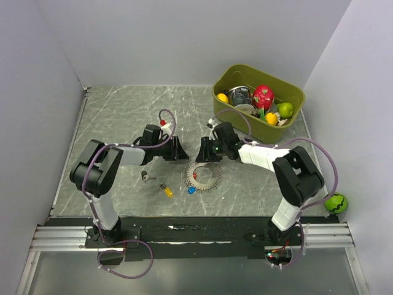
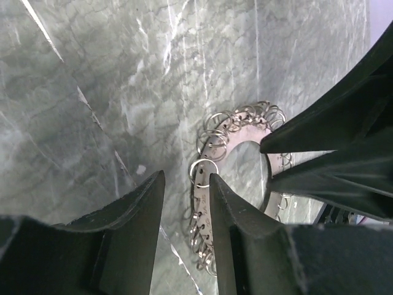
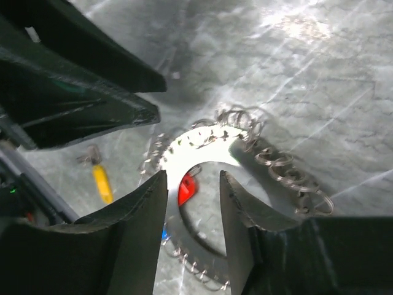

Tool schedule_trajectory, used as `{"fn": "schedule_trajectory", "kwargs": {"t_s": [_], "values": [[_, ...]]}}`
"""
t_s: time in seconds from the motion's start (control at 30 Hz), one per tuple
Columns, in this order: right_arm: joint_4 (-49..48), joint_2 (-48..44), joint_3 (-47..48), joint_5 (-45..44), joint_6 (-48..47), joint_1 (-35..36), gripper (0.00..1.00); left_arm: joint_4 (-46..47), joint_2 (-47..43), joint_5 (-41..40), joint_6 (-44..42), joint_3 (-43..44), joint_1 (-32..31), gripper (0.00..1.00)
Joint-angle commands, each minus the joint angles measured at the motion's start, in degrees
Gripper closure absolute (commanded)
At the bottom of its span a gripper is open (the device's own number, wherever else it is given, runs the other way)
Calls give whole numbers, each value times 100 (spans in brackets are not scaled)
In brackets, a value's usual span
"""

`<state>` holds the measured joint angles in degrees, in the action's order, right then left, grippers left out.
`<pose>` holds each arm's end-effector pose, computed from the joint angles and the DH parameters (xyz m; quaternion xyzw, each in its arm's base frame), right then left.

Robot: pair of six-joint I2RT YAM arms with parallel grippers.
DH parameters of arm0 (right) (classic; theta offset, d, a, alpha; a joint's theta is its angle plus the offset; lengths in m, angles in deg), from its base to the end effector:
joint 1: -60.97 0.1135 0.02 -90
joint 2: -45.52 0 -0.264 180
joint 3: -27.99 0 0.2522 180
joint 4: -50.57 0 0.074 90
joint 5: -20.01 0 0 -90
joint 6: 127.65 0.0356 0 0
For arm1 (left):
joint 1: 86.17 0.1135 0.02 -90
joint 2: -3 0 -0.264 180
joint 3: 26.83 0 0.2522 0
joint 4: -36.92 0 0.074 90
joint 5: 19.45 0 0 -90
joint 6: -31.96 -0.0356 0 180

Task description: Put the keys on the keyring

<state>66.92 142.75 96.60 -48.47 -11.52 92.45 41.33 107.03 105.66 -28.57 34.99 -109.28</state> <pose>0.2920 0.1941 0.1789 -0.1138 0.9032 0.3324 0.2465 0.3160 -0.1571 0.1370 0.0850 0.8622 -0.4286 0.2561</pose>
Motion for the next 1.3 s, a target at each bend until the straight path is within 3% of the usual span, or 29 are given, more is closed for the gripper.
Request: {"fn": "schedule_trajectory", "kwargs": {"t_s": [0.0,0.37,0.6,1.27], "values": [[391,314,491,-394,138,77,57,37,170,171,-100,213,-35,59],[523,490,667,-552,340,270,62,230,223,206,41,134,-53,59],[312,692,685,-377,463,332,71,327,320,268,120,204,-53,60],[-233,1140,729,19,946,332,66,371,469,374,137,205,-79,62]]}}
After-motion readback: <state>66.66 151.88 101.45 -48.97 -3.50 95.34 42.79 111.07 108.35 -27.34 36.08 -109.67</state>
